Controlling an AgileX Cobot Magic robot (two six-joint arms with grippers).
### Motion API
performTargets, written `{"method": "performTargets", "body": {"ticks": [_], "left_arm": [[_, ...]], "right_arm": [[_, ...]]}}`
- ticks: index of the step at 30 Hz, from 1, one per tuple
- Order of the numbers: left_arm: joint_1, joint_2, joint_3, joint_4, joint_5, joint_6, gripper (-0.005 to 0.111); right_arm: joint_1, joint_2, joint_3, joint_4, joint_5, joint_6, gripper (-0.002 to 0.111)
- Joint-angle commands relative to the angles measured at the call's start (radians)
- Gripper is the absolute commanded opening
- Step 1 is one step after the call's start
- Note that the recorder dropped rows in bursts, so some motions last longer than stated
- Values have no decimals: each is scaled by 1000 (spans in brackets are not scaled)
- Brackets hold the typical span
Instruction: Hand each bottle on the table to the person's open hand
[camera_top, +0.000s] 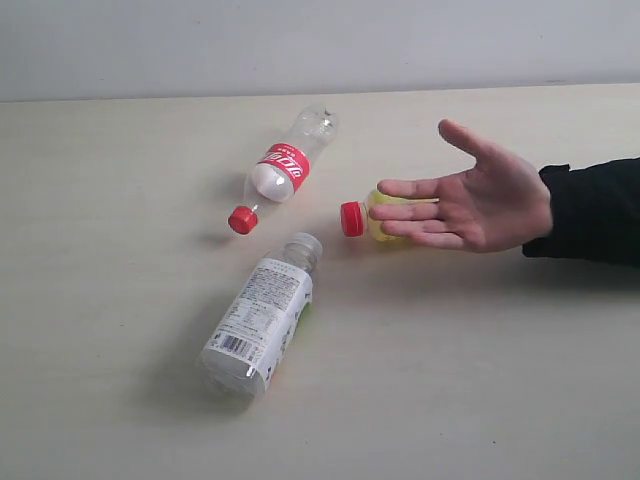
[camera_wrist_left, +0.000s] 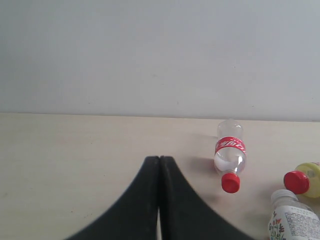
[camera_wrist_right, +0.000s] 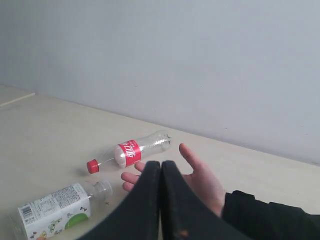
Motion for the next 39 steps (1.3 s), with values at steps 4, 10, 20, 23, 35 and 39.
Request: {"method": "performTargets", "body": {"ticks": [4, 10, 20, 23, 35, 39], "left_arm": [[0, 2, 3, -5, -7, 2, 0], [0, 2, 3, -5, -7, 2, 0], [0, 2, 3, -5, -7, 2, 0], [0, 2, 3, -5, -7, 2, 0], [0, 2, 3, -5, -7, 2, 0], [0, 2, 3, -5, -7, 2, 0]], "right_arm": [[2, -5, 8, -1, -9, -7, 0], [2, -5, 8, -1, -9, -7, 0], [31, 386, -134, -28, -7, 28, 0], [36, 613, -288, -78, 32, 28, 0], [27, 1422, -935, -662, 556, -68, 0], [-32, 1615, -1056, -665, 556, -273, 0]]}}
